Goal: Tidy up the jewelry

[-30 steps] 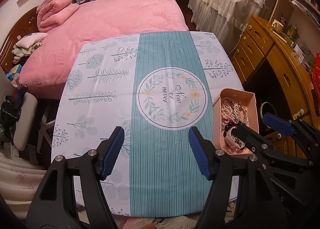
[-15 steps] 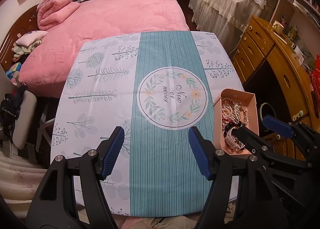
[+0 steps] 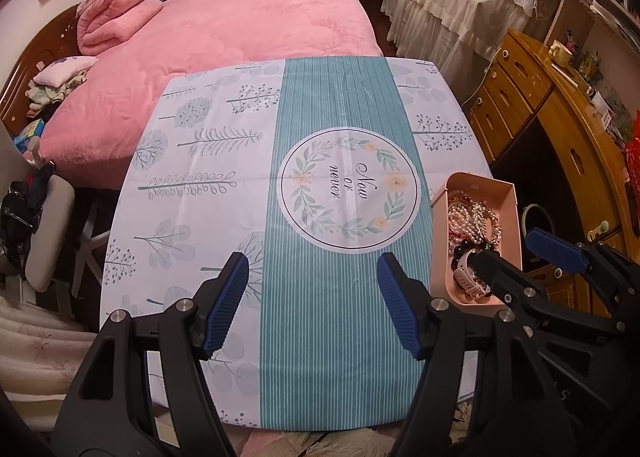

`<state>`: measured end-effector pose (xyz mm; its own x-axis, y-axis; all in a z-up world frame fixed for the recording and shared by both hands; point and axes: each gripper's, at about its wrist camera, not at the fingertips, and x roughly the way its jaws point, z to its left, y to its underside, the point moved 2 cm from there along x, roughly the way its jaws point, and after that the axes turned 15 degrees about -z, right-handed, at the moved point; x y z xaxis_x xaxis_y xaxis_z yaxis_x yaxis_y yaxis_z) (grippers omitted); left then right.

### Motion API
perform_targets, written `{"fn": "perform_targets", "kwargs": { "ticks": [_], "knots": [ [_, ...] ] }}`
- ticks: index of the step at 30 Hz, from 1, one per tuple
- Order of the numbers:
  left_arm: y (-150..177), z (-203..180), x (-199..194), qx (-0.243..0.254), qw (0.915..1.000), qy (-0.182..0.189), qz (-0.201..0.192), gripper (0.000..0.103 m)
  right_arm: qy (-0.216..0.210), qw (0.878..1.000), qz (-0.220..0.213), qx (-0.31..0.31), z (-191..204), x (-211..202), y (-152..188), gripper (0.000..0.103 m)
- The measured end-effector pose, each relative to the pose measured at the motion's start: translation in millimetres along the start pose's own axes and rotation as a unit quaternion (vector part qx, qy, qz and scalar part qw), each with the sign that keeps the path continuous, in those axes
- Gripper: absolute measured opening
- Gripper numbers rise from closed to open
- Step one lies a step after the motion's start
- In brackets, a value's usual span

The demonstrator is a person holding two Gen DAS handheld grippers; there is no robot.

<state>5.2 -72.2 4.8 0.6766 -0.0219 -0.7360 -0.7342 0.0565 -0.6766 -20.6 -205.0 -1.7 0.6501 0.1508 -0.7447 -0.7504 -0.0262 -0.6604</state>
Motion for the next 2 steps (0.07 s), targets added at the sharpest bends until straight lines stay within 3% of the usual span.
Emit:
{"fn": "perform_targets", "kwargs": {
  "ticks": [2],
  "knots": [
    [-0.2, 0.6, 0.3, 0.0, 1.0, -0.001, 0.001, 0.064, 0.001, 1.0, 0.0, 0.0, 0.9, -0.1, -0.5, 0.059]
  ]
}}
